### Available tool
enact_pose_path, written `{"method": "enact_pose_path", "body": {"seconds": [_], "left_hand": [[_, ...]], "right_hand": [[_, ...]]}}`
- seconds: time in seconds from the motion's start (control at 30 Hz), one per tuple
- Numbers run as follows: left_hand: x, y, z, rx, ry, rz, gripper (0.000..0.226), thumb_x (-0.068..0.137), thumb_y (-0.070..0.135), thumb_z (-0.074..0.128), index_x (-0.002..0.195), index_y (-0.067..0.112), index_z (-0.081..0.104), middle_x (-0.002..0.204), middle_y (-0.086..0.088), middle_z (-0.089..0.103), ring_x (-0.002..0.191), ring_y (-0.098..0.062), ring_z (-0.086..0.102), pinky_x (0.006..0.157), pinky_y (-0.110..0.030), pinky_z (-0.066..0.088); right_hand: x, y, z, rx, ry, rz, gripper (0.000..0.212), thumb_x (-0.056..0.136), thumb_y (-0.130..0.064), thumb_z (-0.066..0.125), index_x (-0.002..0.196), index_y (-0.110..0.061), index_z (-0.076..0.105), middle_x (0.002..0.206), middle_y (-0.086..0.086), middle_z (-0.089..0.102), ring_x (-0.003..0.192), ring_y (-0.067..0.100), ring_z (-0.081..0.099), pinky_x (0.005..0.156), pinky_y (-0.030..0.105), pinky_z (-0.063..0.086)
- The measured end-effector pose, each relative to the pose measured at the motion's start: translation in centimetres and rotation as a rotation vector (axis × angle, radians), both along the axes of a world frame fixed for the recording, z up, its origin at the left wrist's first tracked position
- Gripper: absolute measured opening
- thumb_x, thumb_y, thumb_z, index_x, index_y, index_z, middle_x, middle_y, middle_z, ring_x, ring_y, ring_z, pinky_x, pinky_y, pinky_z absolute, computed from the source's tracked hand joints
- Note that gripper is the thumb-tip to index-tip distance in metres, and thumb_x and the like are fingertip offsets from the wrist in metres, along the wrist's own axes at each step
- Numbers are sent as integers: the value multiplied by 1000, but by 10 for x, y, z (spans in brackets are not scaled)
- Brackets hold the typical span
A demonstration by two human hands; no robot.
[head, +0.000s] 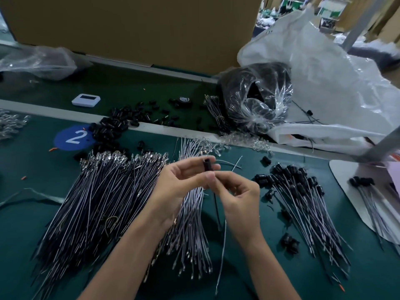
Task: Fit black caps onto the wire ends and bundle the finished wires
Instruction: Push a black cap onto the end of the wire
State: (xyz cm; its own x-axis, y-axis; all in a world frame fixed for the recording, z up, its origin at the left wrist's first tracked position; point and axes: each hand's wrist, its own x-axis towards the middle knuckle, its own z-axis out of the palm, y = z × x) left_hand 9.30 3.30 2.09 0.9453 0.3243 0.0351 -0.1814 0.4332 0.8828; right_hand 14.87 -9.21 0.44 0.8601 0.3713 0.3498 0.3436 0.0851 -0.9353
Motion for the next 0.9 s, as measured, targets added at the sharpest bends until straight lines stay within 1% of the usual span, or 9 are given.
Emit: {"method": "enact_pose_path", "body": {"seconds": [0.1,0.17,0.23,0.33,0.47,0.57,0.67,0.83,0.9], "left_hand": [[1,-3,0,98,-12,35,34,61,17,80,94,13,78,98,-13,75,93,-22,72,76,-22,55],[2,-8,0,107,-26,96,30,64,13,77,94,14,78,93,-12,76,89,-20,73,73,-20,55],[3,-11,0,91,-46,161,30,66,8,75,96,12,76,89,-12,76,86,-19,74,73,-19,55],[6,-11,1,76,-87,231,32,66,5,74,98,11,75,86,-13,76,84,-21,74,71,-21,56],[5,-9,2,137,-146,222,32,67,7,75,98,16,77,85,-12,76,83,-22,74,69,-26,59],[3,-9,2,164,-168,227,33,66,12,77,97,22,78,85,-10,76,82,-23,74,69,-26,59],[3,-10,2,169,-186,246,32,67,9,76,97,20,78,84,-11,76,81,-24,74,68,-25,58],[0,-10,3,239,-210,286,30,68,9,75,96,22,77,84,-8,76,83,-23,74,70,-23,58],[-1,-10,5,266,-215,288,30,68,9,76,95,22,76,84,-6,77,82,-22,75,72,-23,58]], "right_hand": [[2,-2,-4,8,10,-14,11,84,-19,73,85,-9,77,77,8,73,76,37,67,74,56,56],[3,-2,-5,12,10,-5,12,84,-19,72,84,-8,77,76,8,73,74,34,69,73,49,58],[3,-1,-8,8,7,-3,5,85,-11,73,85,-8,77,75,7,73,73,29,70,71,42,59],[5,2,-12,19,0,2,7,83,-10,73,85,-14,77,75,4,73,72,22,71,70,39,59],[5,5,-14,36,-9,18,6,82,-20,73,85,-23,76,75,1,73,73,27,70,72,50,57],[3,4,-14,41,-13,18,9,80,-27,73,86,-21,77,76,2,73,73,30,69,72,56,54],[2,4,-14,45,-25,9,16,79,-33,74,86,-19,76,76,3,73,74,35,67,72,60,52],[3,3,-15,-21,-73,3,1,80,-23,73,80,-23,73,73,1,71,73,36,64,71,59,50],[4,2,-14,-48,-99,-3,4,80,-22,72,78,-26,72,73,-2,69,73,34,63,70,57,49]]}}
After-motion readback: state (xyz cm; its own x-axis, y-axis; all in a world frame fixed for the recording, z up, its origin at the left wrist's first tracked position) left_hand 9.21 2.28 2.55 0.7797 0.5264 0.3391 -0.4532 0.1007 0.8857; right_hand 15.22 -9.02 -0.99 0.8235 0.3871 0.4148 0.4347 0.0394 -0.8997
